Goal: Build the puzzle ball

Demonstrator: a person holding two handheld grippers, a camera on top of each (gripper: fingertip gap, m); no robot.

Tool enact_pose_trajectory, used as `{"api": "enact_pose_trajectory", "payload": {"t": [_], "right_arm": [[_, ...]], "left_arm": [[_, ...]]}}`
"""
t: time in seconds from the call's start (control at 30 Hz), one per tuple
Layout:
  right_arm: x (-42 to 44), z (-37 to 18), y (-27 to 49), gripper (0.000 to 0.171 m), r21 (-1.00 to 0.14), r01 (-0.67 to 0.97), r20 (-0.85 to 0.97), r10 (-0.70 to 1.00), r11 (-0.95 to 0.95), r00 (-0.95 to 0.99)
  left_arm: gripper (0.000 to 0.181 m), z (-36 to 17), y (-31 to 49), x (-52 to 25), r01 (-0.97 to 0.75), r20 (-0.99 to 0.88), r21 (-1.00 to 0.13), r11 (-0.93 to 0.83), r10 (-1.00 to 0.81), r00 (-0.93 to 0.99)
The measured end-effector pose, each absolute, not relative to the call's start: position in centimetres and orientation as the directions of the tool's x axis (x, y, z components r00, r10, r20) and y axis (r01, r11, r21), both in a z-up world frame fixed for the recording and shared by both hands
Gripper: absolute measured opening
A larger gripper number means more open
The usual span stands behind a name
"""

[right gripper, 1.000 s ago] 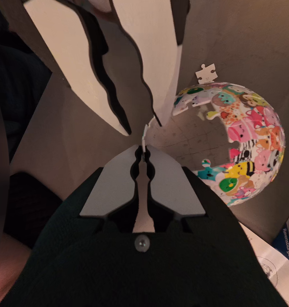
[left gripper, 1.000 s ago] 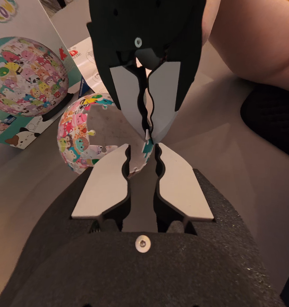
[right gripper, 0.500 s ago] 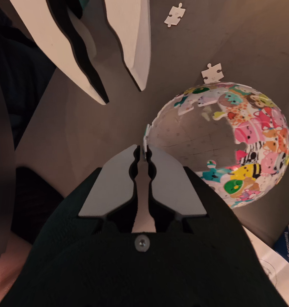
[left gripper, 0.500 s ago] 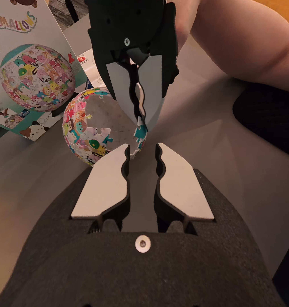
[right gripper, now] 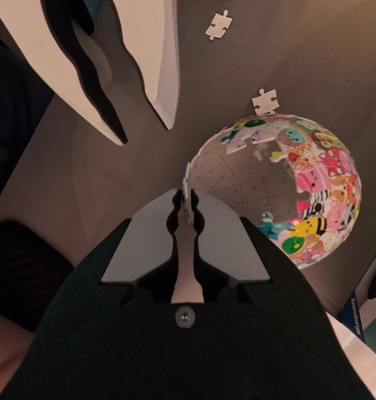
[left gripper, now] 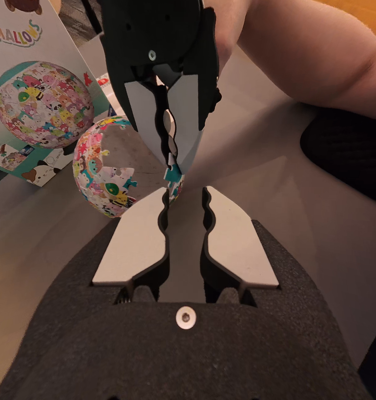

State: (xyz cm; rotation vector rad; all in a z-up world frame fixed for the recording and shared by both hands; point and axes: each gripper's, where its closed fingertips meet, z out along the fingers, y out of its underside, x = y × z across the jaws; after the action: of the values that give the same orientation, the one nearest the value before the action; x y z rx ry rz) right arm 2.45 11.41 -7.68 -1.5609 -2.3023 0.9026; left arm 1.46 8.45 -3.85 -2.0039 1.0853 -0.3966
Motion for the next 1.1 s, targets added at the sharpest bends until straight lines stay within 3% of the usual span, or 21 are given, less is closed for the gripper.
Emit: {"api": "enact_pose_trajectory", "payload": {"t": [0.67, 0.9, 1.1], "right_arm": [[1.7, -6.8, 11.6, 0.025, -0.641, 0.686, -0.008, 0.891, 0.345, -0.455], [1.1, -4.6, 11.1, 0.032, -0.716, 0.587, 0.071, 0.876, 0.378, -0.478], [2.0, -0.8, 9.4, 0.033, -0.793, 0.402, 0.204, 0.822, 0.457, -0.532]], "left_arm": [[0.028, -4.0, 7.0, 2.2, -0.502, -0.072, -0.815, -0.290, -0.808, 0.584], [0.028, -3.6, 6.7, 2.2, -0.488, -0.094, -0.832, -0.264, -0.800, 0.593], [0.026, -6.0, 5.4, 3.5, -0.533, -0.181, -0.825, -0.191, -0.803, 0.568]]}}
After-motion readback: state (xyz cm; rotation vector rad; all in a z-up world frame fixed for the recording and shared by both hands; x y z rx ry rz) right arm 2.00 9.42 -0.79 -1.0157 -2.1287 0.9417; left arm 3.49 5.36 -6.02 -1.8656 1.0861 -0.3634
